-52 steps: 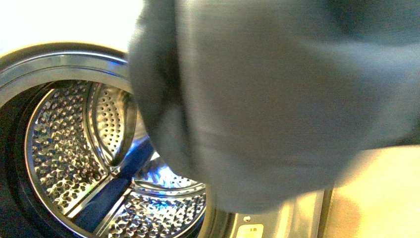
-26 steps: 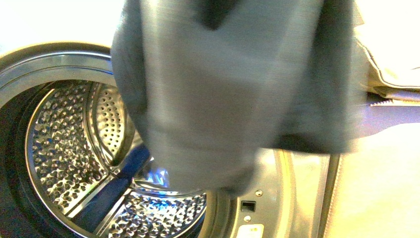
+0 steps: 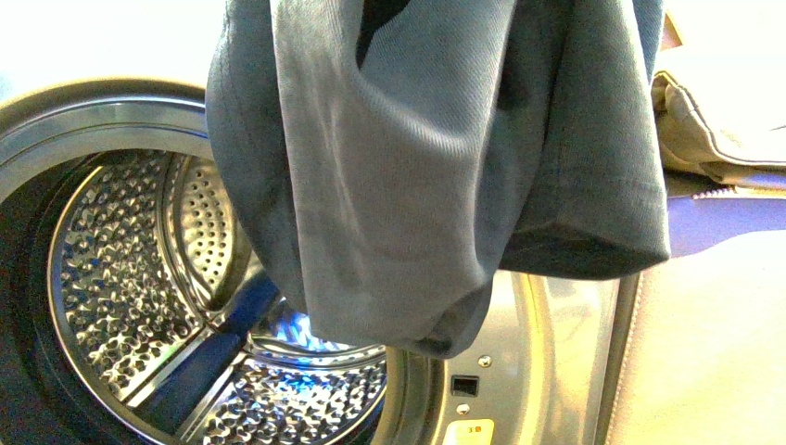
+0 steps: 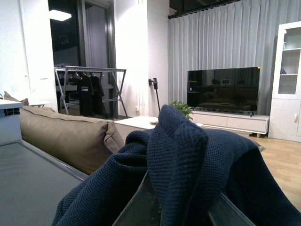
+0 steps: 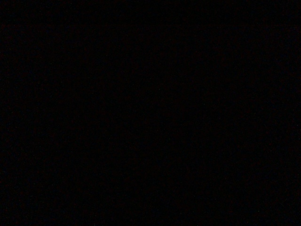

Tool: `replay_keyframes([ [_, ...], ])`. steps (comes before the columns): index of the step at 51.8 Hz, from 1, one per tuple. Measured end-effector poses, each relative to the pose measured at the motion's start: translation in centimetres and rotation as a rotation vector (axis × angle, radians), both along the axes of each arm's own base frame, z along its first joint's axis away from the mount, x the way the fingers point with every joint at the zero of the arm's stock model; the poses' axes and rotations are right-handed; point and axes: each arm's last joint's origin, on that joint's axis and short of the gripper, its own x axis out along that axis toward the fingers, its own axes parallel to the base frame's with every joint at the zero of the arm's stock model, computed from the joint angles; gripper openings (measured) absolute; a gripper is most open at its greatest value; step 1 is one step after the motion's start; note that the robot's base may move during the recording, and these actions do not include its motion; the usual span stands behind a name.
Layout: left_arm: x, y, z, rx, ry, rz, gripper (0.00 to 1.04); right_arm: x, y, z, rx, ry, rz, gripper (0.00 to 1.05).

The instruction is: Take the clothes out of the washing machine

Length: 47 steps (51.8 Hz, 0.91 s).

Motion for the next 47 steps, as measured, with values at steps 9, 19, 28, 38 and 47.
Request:
replay_keyframes([
  [9,0.0,0.0,0.0,0.000,-0.001,0.000,0.06,-0.3,-1.0,-0.2,0.018,0.000,-0.018,0.43],
  [19,0.0,0.0,0.0,0.002,-0.001,-0.003,0.06,-2.6,-3.5,-0.7,0.066,0.009,0.007,0.16],
  [28,0.0,-0.1,0.0,0.006,-0.002,-0.012,0.06,-5.5,-6.4,-1.4,0.101,0.020,0.036,0.12],
  [38,0.1,-0.4,-0.2,0.019,-0.001,-0.034,0.06,-8.6,-10.2,-1.6,0.138,0.011,0.057,0.12],
  [47,0.0,-0.6,-0.3,0.026,-0.005,-0.054,0.06,-11.4,-13.4,-0.5,0.161,-0.045,0.059,0.12],
])
